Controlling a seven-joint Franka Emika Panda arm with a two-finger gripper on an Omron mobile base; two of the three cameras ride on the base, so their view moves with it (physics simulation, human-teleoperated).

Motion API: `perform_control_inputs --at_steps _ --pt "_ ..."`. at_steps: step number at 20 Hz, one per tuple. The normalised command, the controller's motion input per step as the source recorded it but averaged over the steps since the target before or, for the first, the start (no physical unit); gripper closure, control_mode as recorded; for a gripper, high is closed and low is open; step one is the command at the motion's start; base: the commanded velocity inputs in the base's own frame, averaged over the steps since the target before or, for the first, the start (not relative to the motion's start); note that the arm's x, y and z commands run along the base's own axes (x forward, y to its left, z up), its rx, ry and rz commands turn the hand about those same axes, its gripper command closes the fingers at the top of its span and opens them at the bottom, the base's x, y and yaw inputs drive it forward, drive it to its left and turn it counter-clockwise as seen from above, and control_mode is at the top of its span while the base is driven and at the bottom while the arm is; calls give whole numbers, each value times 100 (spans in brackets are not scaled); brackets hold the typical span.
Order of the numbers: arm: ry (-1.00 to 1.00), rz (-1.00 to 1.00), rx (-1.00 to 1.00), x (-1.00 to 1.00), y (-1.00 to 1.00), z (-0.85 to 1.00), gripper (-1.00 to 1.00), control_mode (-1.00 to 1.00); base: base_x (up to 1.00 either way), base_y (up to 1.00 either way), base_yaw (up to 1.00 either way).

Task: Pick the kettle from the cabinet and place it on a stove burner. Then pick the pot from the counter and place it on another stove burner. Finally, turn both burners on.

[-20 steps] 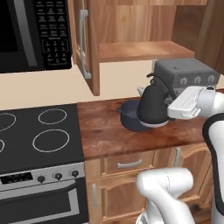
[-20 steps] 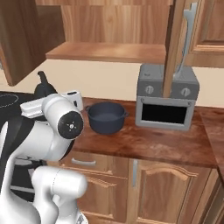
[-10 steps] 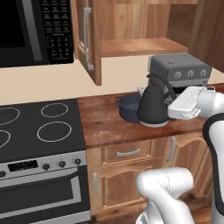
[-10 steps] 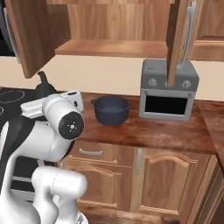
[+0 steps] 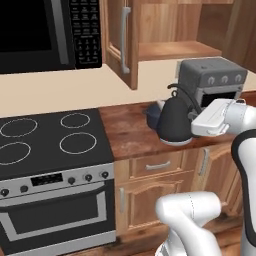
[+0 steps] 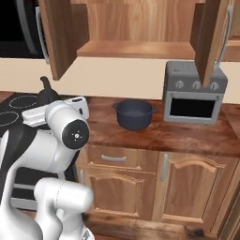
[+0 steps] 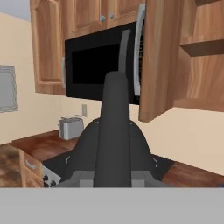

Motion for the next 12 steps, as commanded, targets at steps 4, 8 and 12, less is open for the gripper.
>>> perform_control_inputs --at_steps 4,8,12 --pt "0 0 0 0 0 0 100 100 -40 41 -5" --pt "0 0 0 0 0 0 100 100 -32 40 -5" --pt "0 0 0 0 0 0 100 100 -11 49 -6"
